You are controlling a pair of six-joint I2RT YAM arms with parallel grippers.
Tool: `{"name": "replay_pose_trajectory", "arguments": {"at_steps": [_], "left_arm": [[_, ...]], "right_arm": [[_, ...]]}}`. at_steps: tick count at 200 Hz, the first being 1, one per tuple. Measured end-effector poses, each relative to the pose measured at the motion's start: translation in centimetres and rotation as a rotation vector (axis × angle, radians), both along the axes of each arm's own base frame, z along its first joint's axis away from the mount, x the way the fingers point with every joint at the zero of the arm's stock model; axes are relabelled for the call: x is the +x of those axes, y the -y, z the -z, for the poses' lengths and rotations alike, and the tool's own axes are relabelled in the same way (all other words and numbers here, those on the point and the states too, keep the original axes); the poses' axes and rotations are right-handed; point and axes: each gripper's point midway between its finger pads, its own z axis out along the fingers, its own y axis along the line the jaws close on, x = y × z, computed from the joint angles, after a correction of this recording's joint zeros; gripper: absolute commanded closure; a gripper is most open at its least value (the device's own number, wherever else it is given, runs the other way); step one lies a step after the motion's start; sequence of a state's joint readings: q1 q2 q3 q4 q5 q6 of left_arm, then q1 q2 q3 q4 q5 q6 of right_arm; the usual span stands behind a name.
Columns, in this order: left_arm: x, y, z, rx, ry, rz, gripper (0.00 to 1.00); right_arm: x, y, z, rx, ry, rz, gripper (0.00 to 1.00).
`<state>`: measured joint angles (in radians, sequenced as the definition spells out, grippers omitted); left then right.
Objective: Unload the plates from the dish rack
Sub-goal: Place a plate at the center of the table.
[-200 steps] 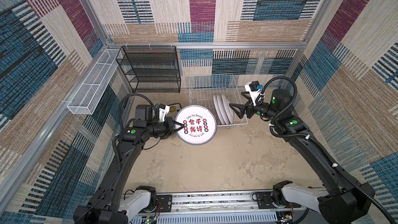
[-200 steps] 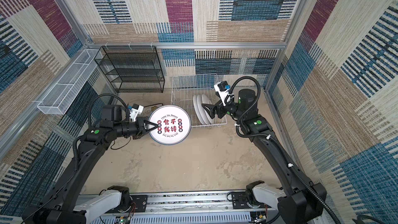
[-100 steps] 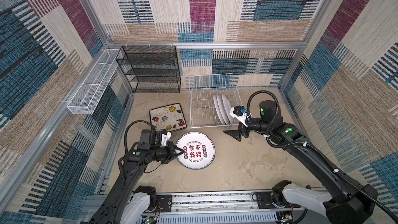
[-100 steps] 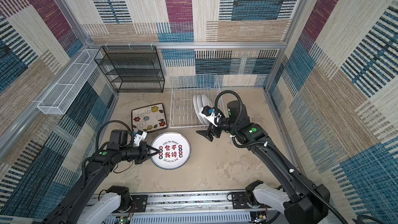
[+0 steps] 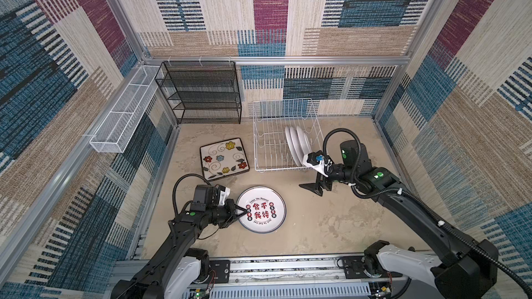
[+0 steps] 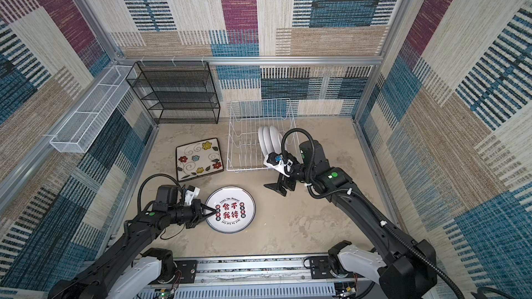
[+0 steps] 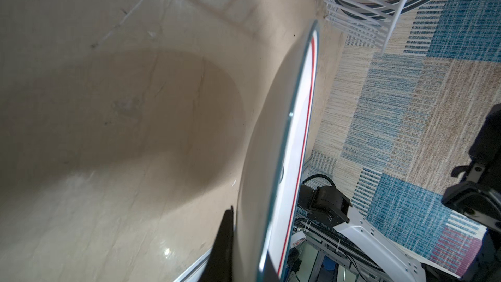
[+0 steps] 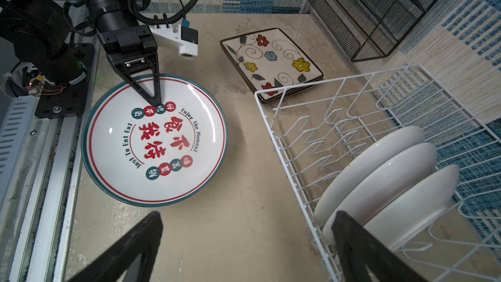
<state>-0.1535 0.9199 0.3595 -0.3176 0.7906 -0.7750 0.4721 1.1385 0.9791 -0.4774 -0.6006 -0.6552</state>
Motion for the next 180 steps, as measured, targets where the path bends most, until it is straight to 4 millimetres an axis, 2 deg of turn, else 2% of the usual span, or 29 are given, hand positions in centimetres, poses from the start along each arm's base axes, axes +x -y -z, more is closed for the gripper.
{"name": "replay_pose_trajectory", "arguments": {"at_steps": [46,95,180], "left_arm": [[1.2,0.7,1.2,-0.001,-0.014,0.012,1.00],[2.0,1.6,2.7,-0.002,-0.038,0.033,1.00],[2.8,2.2,3.9,-0.008,-0.051,0.035,0.74]], "right_arm": [[0.1,-0.1,1.1,-0.020,-0.015,-0.002,0.00],[0.2,-0.2,1.3,-0.025,-0.014,-0.006,0.00],[0.0,-0.4,2.2,-0.040,-0.039,-0.025,0.00]]}}
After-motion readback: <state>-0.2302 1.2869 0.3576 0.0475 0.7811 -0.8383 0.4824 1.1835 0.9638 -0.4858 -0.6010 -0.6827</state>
